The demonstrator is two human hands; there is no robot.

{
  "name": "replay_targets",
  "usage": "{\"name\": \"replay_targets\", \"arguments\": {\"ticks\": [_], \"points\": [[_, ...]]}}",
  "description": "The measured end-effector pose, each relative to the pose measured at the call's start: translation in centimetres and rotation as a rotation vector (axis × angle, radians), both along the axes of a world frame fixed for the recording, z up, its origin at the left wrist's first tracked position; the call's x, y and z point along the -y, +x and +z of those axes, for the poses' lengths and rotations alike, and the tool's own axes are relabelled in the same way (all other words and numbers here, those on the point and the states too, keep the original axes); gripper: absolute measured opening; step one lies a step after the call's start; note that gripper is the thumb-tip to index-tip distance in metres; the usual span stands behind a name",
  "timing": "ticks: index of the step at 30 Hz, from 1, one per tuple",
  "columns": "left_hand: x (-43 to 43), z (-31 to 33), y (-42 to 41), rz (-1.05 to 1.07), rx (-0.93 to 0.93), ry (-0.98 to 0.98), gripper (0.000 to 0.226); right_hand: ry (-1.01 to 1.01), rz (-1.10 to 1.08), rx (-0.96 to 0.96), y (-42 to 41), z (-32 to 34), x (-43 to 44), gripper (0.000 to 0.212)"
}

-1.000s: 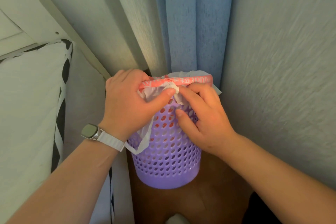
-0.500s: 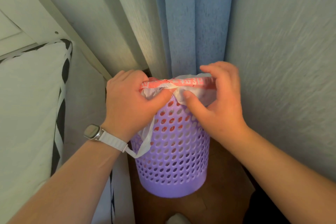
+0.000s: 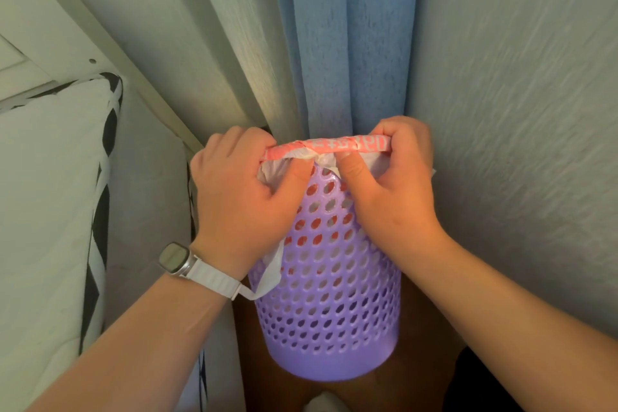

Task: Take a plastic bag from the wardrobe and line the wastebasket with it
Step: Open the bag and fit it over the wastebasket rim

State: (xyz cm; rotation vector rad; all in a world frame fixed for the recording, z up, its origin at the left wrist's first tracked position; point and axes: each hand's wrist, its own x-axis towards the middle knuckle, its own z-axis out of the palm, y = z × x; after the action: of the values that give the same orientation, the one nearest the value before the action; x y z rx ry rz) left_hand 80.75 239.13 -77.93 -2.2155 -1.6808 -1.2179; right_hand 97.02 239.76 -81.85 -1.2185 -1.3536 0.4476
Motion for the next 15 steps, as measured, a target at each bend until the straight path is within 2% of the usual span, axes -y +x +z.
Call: {"name": "replay_targets", "arguments": {"ticks": [4, 10, 15], "points": [[0.47, 0.67, 0.08, -0.04, -0.069, 0.005, 0.035, 0.019, -0.027, 0.038, 0.09, 0.29, -0.06, 0.03], [0.33, 0.65, 0.27, -0.118, 0.021, -0.044, 0.03, -0.023, -0.037, 0.023, 0.0, 0.15, -0.13, 0.031], [0.1, 0.08, -0.03, -0.106, 0.001, -0.055, 0.027, -0.035, -0.04, 0.031, 0.01, 0.12, -0.13, 0.031]]}}
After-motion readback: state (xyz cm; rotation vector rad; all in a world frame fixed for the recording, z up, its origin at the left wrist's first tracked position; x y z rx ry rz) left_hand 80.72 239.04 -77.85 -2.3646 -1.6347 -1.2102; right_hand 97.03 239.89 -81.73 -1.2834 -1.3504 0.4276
